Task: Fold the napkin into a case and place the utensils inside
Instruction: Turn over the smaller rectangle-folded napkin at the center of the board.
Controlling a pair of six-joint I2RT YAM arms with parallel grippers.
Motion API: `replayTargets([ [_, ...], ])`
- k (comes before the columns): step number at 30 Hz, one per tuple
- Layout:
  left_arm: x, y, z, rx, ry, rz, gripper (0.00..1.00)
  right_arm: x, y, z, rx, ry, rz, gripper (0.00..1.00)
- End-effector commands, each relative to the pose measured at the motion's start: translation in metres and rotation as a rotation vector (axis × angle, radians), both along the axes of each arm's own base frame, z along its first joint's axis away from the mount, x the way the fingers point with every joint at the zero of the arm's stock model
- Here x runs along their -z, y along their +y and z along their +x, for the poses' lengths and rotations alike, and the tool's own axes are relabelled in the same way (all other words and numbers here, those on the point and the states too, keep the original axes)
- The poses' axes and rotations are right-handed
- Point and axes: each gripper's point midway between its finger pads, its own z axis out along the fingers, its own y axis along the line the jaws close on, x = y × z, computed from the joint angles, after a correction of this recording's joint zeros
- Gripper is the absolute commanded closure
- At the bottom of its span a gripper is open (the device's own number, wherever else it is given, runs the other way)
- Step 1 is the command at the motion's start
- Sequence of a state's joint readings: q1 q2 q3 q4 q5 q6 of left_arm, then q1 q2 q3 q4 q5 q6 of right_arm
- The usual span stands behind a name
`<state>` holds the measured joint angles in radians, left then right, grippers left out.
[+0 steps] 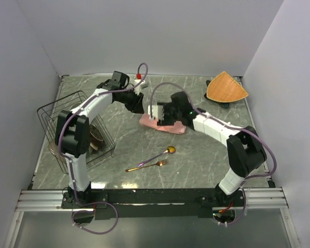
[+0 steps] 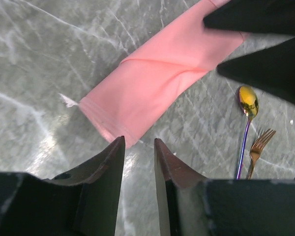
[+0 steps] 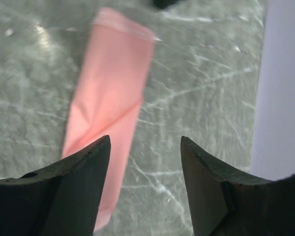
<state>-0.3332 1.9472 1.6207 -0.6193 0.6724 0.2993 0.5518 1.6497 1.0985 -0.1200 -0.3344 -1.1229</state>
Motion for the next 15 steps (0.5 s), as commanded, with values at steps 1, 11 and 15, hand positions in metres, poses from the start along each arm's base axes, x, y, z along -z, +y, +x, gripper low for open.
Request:
replayTargets([
  [1,0.007,-0.014,0.001,-0.023,0.058,-0.006,0.67,-0.029,-0.031,-0.008,0.155,0.221,0.089,0.38],
  [11,0.048,-0.025,0.000,-0.051,0.169,0.031,0.74,0.037,-0.072,-0.022,0.368,0.486,-0.012,0.59],
  [15,0.077,-0.025,-0.001,-0.077,0.239,0.066,0.75,0.060,-0.081,-0.025,0.419,0.526,-0.064,0.59],
])
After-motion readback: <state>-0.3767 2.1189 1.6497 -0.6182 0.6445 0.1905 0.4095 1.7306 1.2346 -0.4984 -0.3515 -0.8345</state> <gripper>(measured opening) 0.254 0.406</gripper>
